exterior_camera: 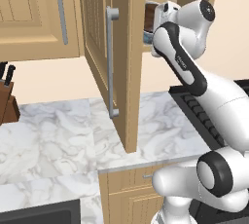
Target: Pick up the bowls on the counter and stack them on top of one another in the open cabinet. Place the smaller bowl on top of the larger bowl.
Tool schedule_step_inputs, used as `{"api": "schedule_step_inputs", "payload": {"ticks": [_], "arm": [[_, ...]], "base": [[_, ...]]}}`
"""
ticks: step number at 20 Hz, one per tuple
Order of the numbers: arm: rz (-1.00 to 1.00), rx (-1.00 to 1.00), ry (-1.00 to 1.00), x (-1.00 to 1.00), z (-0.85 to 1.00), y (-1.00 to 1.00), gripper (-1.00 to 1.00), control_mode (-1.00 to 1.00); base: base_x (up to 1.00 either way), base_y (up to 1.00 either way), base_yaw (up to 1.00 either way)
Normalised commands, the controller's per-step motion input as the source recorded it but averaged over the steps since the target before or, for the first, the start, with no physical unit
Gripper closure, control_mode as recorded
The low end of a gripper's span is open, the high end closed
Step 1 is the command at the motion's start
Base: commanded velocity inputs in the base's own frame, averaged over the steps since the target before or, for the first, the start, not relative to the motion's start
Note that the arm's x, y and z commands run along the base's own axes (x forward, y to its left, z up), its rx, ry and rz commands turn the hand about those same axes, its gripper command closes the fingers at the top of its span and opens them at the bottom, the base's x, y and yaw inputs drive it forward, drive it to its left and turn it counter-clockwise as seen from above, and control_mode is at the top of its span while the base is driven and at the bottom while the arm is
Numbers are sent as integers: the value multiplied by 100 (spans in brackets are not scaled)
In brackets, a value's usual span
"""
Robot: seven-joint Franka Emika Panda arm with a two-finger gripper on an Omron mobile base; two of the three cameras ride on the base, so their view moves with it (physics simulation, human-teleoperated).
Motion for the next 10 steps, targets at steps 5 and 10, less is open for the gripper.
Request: {"api": "schedule_step_inputs", "payload": {"ticks": [5,10], "arm": [[-1,0,0,26,0,0,100,-100],[-1,0,0,26,0,0,100,-100]], "base": [[0,0,0],[0,0,0]]}}
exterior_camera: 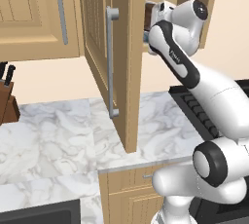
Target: Pick up the bowls on the counter and stack them on top of one another in the open cabinet. Place the smaller bowl on top of the larger bowl.
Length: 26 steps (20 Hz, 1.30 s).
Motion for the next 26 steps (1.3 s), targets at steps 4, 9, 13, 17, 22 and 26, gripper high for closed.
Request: {"api": "schedule_step_inputs", "payload": {"ticks": [4,9,13,17,22,26], "arm": [[-1,0,0,24,0,0,100,-100],[-1,0,0,23,0,0,100,-100],[-1,0,0,25,0,0,100,-100],[-1,0,0,26,0,0,100,-100],[-1,0,0,24,-1,0,100,-100],[-1,0,2,17,-2,0,100,-100]], "base": [[0,0,0],[0,0,0],[0,0,0],[0,0,0],[0,0,0],[0,0,0]]}}
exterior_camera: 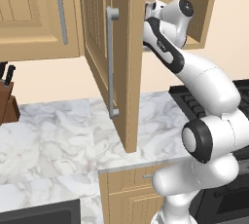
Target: Pick up the bowls on the counter and stack them on top of one another in the open cabinet. Place the smaller bowl on top of the larger bowl.
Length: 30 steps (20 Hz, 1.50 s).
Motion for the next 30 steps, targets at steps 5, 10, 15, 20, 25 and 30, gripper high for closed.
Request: {"api": "schedule_step_inputs", "payload": {"ticks": [5,10,15,20,25,30], "arm": [[-1,0,2,17,-2,0,100,-100],[-1,0,3,17,-1,0,100,-100],[-2,0,6,13,0,0,100,-100],[-2,0,7,14,0,0,100,-100],[-1,0,6,13,0,0,100,-100],[-1,0,5,13,0,0,100,-100]], "base": [[0,0,0],[0,0,0],[0,0,0],[0,0,0],[0,0,0],[0,0,0]]}}
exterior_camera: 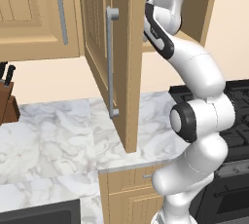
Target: Pick up the bowls on the counter and stack them on top of one another in the open cabinet. Place the smaller bowl on top of the larger bowl.
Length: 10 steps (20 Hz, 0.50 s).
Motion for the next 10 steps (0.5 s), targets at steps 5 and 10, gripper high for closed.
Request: {"api": "schedule_step_inputs", "payload": {"ticks": [5,10], "arm": [[0,0,1,4,-1,3,100,-100],[0,-1,0,1,-4,6,-100,-100]], "base": [[0,0,0],[0,0,0]]}}
